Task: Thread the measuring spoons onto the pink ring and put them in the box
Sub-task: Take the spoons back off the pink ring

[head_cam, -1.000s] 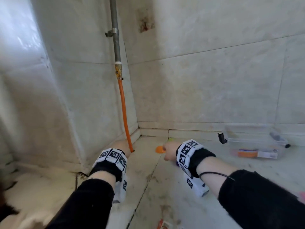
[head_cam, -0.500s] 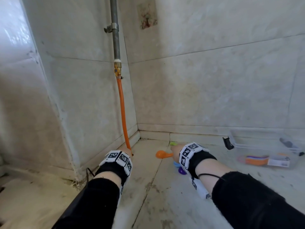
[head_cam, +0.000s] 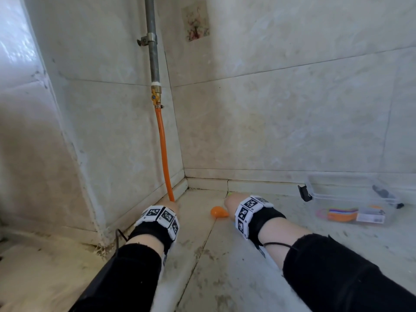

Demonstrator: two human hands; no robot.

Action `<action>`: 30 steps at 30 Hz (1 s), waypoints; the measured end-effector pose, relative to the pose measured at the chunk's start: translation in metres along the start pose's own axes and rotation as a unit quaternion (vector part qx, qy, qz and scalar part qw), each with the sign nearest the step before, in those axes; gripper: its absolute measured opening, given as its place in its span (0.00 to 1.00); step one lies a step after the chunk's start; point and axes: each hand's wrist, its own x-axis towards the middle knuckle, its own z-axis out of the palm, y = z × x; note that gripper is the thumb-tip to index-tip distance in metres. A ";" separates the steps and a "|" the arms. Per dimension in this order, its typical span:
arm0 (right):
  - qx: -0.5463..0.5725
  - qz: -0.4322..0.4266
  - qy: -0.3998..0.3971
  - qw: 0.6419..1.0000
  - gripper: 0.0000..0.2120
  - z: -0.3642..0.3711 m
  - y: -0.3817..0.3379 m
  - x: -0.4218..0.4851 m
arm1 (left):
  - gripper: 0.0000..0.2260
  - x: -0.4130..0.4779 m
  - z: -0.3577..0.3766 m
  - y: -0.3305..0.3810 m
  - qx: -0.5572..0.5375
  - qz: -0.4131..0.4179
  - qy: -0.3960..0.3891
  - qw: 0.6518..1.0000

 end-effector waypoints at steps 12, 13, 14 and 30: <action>0.017 0.015 0.035 0.999 0.10 -0.045 0.032 -0.046 | 0.11 -0.102 -0.068 0.039 -0.206 0.120 0.082 0.968; 0.047 0.021 0.038 0.998 0.08 -0.046 0.040 -0.055 | 0.12 -0.111 -0.072 0.048 -0.257 0.131 0.096 0.953; 0.084 0.023 0.045 0.995 0.08 -0.047 0.050 -0.063 | 0.13 -0.118 -0.074 0.058 -0.313 0.140 0.113 0.933; 0.586 0.134 0.160 0.783 0.11 -0.039 0.233 -0.159 | 0.08 -0.192 -0.070 0.292 -0.808 0.210 0.010 0.550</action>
